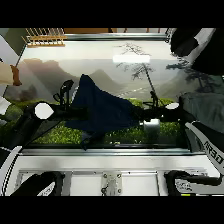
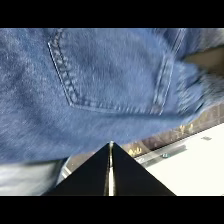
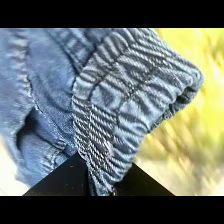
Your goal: Fold the clothes and pants, and hang the long-sleeved shirts on hangers.
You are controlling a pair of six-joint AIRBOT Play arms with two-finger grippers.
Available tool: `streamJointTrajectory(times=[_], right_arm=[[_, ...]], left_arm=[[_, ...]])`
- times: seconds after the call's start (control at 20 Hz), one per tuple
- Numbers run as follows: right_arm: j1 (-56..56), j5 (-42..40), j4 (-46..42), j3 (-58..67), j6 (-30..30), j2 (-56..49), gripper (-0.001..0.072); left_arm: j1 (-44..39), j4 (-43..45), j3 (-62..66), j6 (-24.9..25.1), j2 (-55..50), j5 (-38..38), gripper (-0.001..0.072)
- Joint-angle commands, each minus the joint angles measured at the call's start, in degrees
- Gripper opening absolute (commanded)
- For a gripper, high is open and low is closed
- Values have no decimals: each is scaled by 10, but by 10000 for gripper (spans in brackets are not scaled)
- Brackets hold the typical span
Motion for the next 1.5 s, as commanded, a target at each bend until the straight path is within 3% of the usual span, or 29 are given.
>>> streamJointTrajectory(times=[0.0,0.35,0.5,0.65,0.85,1.0,1.45], right_arm=[[-55,17,-23,101,62,25,40],[-325,21,-192,330,300,93,40],[-435,51,-215,331,344,144,39],[-506,121,-294,331,381,188,40],[-537,218,-376,331,391,231,40],[-533,288,-490,319,412,261,40],[-534,351,-711,144,404,300,41]], left_arm=[[0,0,0,0,0,0,12],[0,1,0,0,0,0,12],[0,1,0,0,0,1,12],[0,1,-1,0,0,0,12],[0,0,-1,0,0,0,12],[0,1,-1,0,0,0,12],[0,1,-1,1,0,0,12]])
